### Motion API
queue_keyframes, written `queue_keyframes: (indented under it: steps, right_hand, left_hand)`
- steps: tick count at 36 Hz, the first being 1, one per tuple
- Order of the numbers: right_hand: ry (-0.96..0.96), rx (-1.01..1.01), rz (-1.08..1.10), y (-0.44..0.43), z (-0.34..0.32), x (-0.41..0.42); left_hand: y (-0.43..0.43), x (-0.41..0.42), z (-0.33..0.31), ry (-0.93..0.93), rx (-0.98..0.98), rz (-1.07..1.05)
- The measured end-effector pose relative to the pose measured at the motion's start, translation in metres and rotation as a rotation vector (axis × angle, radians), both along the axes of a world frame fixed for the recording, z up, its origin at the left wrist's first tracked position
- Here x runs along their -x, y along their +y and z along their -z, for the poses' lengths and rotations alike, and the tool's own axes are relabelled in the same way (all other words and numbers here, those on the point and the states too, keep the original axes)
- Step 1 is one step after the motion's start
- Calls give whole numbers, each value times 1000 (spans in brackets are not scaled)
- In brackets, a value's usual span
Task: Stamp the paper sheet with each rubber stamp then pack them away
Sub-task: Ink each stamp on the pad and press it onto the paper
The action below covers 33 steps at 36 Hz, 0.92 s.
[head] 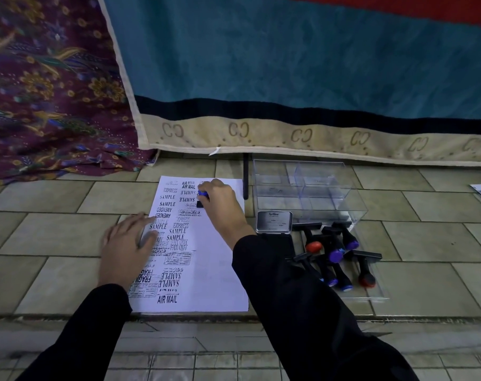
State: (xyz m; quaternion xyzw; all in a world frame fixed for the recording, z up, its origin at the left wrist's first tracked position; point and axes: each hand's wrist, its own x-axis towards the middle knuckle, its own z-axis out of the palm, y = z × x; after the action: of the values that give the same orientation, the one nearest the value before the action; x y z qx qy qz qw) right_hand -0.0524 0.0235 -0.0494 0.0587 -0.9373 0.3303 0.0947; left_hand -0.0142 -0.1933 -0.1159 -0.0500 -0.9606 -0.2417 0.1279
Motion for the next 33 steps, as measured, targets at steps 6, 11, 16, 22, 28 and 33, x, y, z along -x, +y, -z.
queue_keyframes:
  steps: [6,11,16,22,28,33]
  right_hand:
    - [-22,-7,5,0,-7,9]
    - [18,-13,15,0,1,0]
    - [35,25,21,0,4,0]
    - [23,34,40,0,4,5]
    - [124,249,136,6,8,-15]
    - [412,399,284,37,-25,-44]
  left_hand:
    - [1,0,-1,-3,-6,7]
    - [3,-2,-4,4,-9,-1]
    - [3,-2,-5,-9,-12,1]
    - [2,-2,-6,-22,-4,-5]
    - [2,-3,-9,-19,-7,-1]
    - [4,-5,-11,-24,-11,-2]
